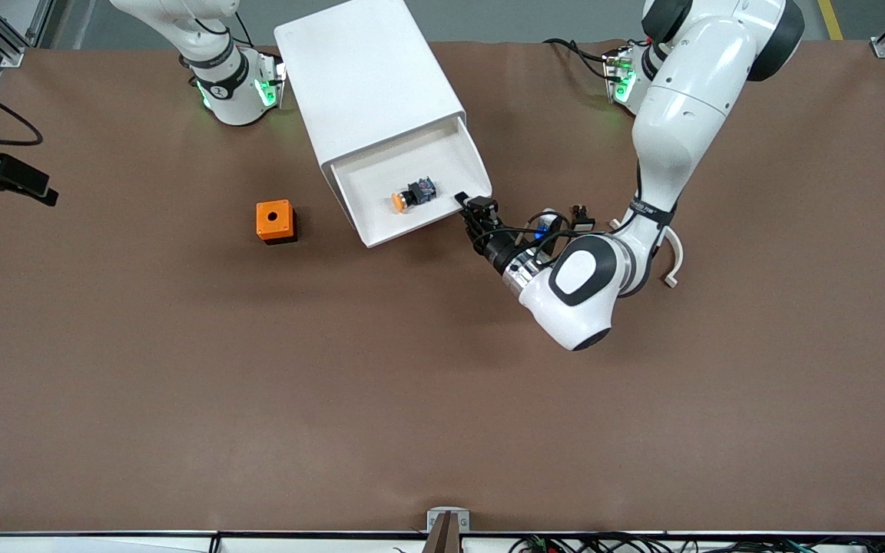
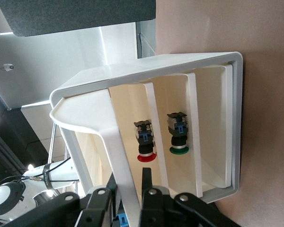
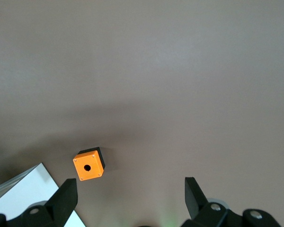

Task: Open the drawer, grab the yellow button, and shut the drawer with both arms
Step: 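Pull the drawer out of the cabinet with the left gripper, then release the drawer handle with the left gripper while the right gripper approaches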

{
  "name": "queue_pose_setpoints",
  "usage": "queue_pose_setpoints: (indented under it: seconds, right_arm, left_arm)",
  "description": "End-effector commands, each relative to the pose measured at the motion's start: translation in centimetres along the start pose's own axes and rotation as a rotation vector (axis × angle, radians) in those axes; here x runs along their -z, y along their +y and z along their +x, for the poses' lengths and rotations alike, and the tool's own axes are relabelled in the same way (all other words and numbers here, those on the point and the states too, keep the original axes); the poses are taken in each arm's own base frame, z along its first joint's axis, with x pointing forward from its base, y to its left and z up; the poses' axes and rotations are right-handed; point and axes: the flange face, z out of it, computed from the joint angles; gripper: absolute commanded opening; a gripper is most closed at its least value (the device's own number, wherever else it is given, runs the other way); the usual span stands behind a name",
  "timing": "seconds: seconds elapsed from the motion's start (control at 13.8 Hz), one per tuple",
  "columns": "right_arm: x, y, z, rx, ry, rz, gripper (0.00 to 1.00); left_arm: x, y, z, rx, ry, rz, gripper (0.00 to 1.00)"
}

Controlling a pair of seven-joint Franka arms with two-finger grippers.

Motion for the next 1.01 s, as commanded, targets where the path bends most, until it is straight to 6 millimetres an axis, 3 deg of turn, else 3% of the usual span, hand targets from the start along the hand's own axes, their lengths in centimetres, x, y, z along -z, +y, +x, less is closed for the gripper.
queue_pose_setpoints:
  seconds: [0.0,0.22,0.36,0.43,0.72,0.94]
  right_arm:
    - [-2.4,0.8,2.2,-0.01,-0.04,-0.001,1.0]
    - [-2.4,0.1,2.1,-0.034,-0.046,-0.003,1.0]
    - [-2.5,-1.4,1.8,-0.14,-0.064,-0.011,1.0]
    - [-2.6,-2.6,1.6,-0.2,-0.074,-0.021,1.0]
    - [-2.8,-12.4,-1.0,-0.432,-0.1,-0.085,1.0]
    - [-1.6,-17.0,-3.4,-0.537,-0.115,-0.021,1.0]
  left_arm:
    - [1.3,1.0,0.5,-0.008,-0.029,-0.023,0.22]
    - [1.3,0.9,0.4,-0.013,-0.029,-0.025,0.31]
    - [1.3,0.7,0.3,-0.011,-0.028,-0.024,0.86]
    - [1.7,0.7,0.4,-0.014,-0.035,-0.026,1.0]
    - [3.0,-0.9,-0.2,-0.111,-0.052,-0.032,1.0]
    - [4.7,-1.6,-0.3,-0.205,-0.081,-0.032,1.0]
